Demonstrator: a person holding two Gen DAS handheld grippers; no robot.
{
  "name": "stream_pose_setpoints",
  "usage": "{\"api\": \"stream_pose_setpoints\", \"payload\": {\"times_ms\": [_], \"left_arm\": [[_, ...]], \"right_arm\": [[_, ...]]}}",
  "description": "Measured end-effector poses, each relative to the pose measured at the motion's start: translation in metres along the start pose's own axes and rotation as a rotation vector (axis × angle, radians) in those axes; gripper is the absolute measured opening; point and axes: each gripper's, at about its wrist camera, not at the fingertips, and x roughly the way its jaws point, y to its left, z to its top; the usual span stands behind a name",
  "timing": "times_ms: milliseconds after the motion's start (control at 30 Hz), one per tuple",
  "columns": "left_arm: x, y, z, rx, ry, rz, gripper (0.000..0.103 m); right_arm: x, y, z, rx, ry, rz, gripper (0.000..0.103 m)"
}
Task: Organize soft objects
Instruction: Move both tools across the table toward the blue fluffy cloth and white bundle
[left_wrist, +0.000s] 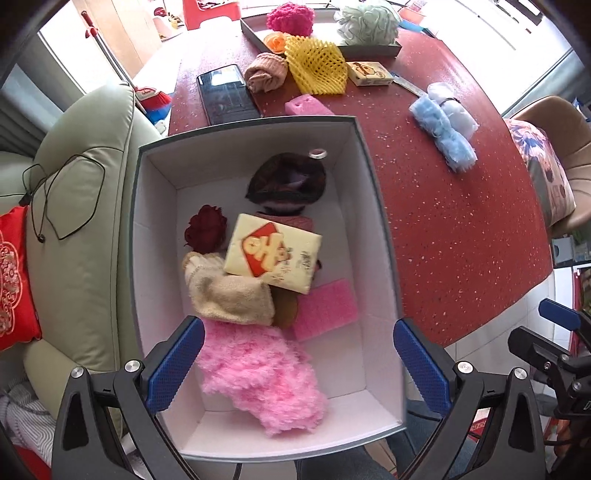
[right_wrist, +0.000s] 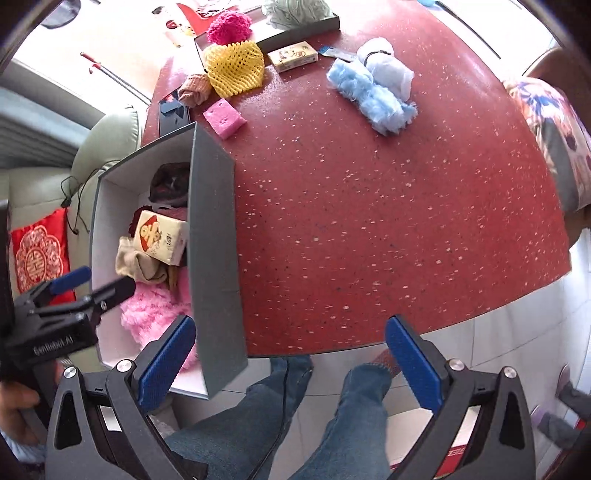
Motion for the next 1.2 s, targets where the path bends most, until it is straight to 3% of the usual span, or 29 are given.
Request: {"api": "stream_pose_setpoints", "payload": {"times_ms": [567,833,1033,1200], "left_arm": [[-0.035,-0.176,-0.009,0.072,-0.088,0.061,0.103],[-0.03,-0.216,-0.026,0.042,-0.06,0.047,0.103],[-0.027,-0.229,-0.021,0.032,-0.067,0.062,0.103],[-0.009,-0.219,0.002,-0.076,-0.045,0.005,0.103]], "right_arm": [[-0.066,-0.163,-0.037,0.155,-0.092,0.018,0.103],[-0.067,-0.238,-0.063,0.289,-0.064,0.04,0.103],[-0.061,-0.255,-0.067,0.299,-0.038,0.038,0.103],[-0.054,-0.256,-0.057,0.243,-0.007,0.001,0.103]]}}
